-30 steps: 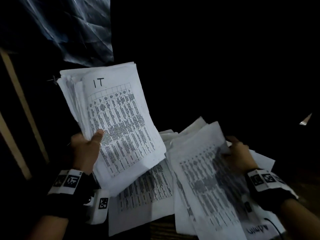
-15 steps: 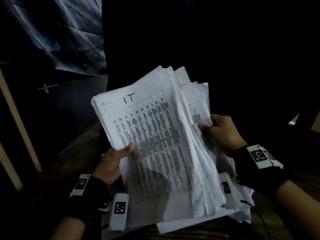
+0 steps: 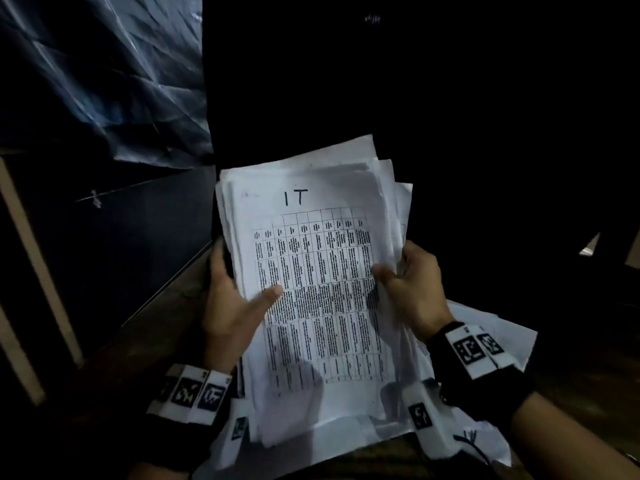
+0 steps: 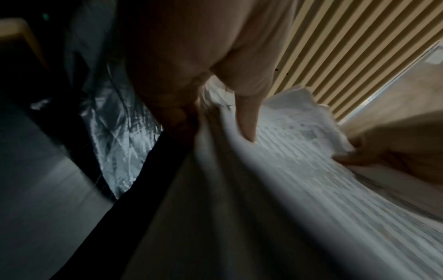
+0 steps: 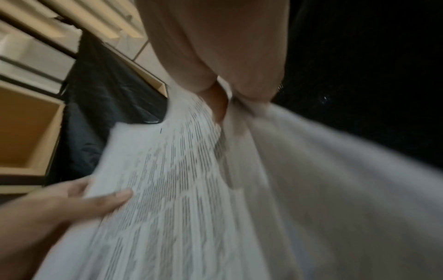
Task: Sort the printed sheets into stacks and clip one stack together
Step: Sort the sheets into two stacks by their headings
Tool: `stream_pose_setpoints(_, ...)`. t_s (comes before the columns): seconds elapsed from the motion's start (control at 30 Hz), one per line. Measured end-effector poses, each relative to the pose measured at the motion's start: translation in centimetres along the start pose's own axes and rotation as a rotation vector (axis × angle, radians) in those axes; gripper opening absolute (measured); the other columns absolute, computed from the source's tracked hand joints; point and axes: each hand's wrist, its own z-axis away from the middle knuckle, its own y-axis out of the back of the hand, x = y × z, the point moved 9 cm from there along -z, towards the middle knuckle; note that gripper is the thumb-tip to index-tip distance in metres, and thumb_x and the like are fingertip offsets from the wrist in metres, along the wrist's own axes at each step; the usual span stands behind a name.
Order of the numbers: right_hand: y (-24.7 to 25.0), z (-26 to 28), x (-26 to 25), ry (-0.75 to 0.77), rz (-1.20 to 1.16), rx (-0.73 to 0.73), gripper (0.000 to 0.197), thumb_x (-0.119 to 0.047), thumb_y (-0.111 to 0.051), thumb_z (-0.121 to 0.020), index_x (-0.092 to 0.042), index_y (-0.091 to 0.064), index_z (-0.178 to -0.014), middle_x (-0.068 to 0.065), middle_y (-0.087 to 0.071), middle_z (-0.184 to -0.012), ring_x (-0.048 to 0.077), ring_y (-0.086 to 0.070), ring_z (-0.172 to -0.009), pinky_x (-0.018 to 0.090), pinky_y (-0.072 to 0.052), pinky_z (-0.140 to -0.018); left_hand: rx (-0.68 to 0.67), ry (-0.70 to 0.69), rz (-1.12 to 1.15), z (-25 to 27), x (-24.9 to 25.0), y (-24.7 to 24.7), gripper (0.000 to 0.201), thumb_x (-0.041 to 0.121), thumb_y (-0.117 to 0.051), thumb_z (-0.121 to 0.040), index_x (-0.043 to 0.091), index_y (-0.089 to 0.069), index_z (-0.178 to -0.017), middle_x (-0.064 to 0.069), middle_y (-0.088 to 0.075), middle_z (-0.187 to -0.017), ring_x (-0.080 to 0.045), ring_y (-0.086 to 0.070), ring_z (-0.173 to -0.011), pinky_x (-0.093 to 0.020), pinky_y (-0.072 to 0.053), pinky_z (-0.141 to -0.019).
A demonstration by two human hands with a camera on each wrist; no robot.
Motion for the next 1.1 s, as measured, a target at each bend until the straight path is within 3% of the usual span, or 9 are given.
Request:
stream_pose_setpoints(0.1,0.9,0.6,-0.8,0.064,-0.039,0.073,0.01,-0.008,-0.069,-0.081,-0.013,-0.062,-0.087,0.006,-0.068,-0.078,0.019,-0.066,-0.072,0.037,-0.056,-0.068,-0.028,0.061,0.056,-0.8,0.0,1.0,0.089,0.013,-0.085,-0.063,0.012,-0.04,-0.14,0.005,-0.069,-0.084,-0.003,-0.066,-0.067,-0.022,-0.051,-0.058)
stream_pose_setpoints(0.2,1.2,1.1,-1.9,0.115,-0.137,0.131,0.022,-0.005,-0.067,-0.083,-0.024,-0.055,-0.083,-0.013,-0.061,-0.076,-0.008,-0.06,-0.068,0.009,-0.048,-0.066,-0.033,-0.002,0.089,-1.1,1.4,0.6,0.038,0.021,-0.081,-0.062,0.012,-0.069,-0.096,0.012,-0.072,-0.078,0.007,-0.068,-0.069,-0.015,-0.052,-0.063)
stream_pose_setpoints(0.27,1.0,1.2,-3.0,0.16,-0.164,0.137,0.017,-0.005,-0.063,-0.086,-0.016,-0.055,-0.095,-0.018,-0.057,-0.082,-0.018,-0.057,-0.073,-0.002,-0.041,-0.066,-0.049,-0.023,0.124,-0.9,2.5,-0.1,0.033,0.016,-0.081,-0.067,0.015,-0.067,-0.097,0.014,-0.069,-0.085,0.013,-0.066,-0.073,-0.007,-0.05,-0.063)
stream_pose_setpoints(0.43,-0.2,1.7,-1.8,0.126,-0.182,0.061,0.041,-0.027,-0.065,-0.086,-0.015,-0.045,-0.12,-0.006,-0.062,-0.107,-0.001,-0.061,-0.096,0.016,-0.052,-0.079,-0.059,0.067,0.2,-0.2,0.5,-0.9,0.049,0.009,-0.084,-0.065,0.014,-0.062,-0.109,0.0,-0.071,-0.101,-0.004,-0.07,-0.091,-0.01,-0.054,-0.065)
stream_pose_setpoints(0.53,-1.3,2.5,0.0,0.052,-0.199,-0.047,0.057,-0.033,-0.063,-0.086,-0.018,-0.035,-0.133,-0.006,-0.057,-0.122,0.002,-0.058,-0.108,0.018,-0.05,-0.085,-0.08,0.189,0.18,0.6,-2.9,-1.3,0.079,0.034,-0.09,-0.055,0.01,-0.057,-0.123,-0.005,-0.067,-0.12,-0.02,-0.064,-0.11,-0.032,-0.057,-0.087)
stream_pose_setpoints(0.7,-1.8,1.9,0.0,0.073,-0.16,-0.028,0.031,-0.014,-0.051,-0.095,-0.012,-0.045,-0.125,0.001,-0.063,-0.118,0.013,-0.061,-0.109,0.041,-0.051,-0.097,-0.002,0.172,0.119,0.6,-2.2,-1.0,0.08,0.052,-0.083,-0.053,0.008,-0.061,-0.116,-0.006,-0.069,-0.114,-0.025,-0.065,-0.109,-0.048,-0.052,-0.094)
stream_pose_setpoints(0.9,0.5,0.8,-2.9,0.184,-0.235,0.06,0.055,-0.023,-0.063,-0.088,-0.016,-0.034,-0.134,-0.022,-0.052,-0.111,-0.005,-0.057,-0.103,0.013,-0.049,-0.084,-0.013,0.115,0.262,-0.3,0.4,-0.4,0.059,0.004,-0.082,-0.064,0.003,-0.06,-0.119,-0.008,-0.071,-0.11,-0.021,-0.07,-0.098,-0.023,-0.058,-0.069)
stream_pose_setpoints(1.03,0.7,0.7,-3.4,0.231,-0.21,0.062,0.067,-0.015,-0.064,-0.087,-0.011,-0.026,-0.142,-0.029,-0.043,-0.115,-0.023,-0.049,-0.103,0.0,-0.041,-0.084,-0.025,0.073,0.274,-0.4,1.0,-0.3,0.051,0.004,-0.08,-0.067,0.004,-0.062,-0.115,-0.01,-0.072,-0.108,-0.022,-0.07,-0.1,-0.03,-0.06,-0.075)
stream_pose_setpoints(1.1,0.6,0.5,-3.9,0.229,-0.199,0.061,0.059,-0.014,-0.064,-0.087,-0.012,-0.035,-0.138,-0.016,-0.054,-0.116,-0.009,-0.056,-0.106,0.012,-0.047,-0.09,0.017,0.064,0.255,-0.7,1.7,0.0,0.04,0.012,-0.082,-0.067,0.007,-0.068,-0.103,-0.007,-0.074,-0.099,-0.018,-0.072,-0.092,-0.031,-0.059,-0.073)
